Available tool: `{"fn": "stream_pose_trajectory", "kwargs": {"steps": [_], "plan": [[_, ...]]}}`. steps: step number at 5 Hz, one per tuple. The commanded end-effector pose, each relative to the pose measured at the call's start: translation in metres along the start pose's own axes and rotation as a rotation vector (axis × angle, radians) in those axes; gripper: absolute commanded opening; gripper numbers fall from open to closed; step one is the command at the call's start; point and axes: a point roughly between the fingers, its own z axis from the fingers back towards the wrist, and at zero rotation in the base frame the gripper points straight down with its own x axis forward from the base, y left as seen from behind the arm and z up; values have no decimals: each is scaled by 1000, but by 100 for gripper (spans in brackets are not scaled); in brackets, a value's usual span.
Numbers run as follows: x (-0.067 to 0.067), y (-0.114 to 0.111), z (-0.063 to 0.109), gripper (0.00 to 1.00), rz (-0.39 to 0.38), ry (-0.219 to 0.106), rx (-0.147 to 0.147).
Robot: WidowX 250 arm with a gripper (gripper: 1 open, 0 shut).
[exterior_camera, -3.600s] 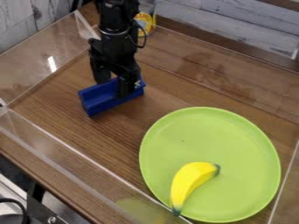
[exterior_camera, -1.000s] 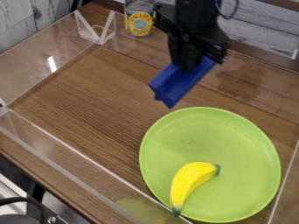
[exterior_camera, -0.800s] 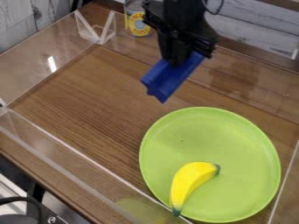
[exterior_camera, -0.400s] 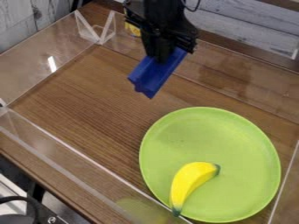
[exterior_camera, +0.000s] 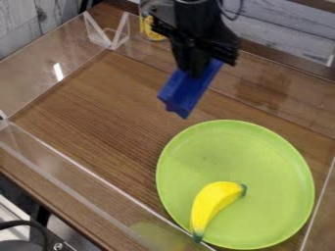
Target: Put the blue object in the green plate
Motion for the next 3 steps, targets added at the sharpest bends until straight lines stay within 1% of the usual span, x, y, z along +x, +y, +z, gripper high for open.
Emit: {"fn": "stream_pose_trajectory", "kwargs": {"steps": [1, 2, 3], "plan": [[15, 20, 6, 0, 15, -76, 11], [21, 36, 0, 0, 27, -100, 22], [25, 49, -4, 0, 36, -116, 29]]}}
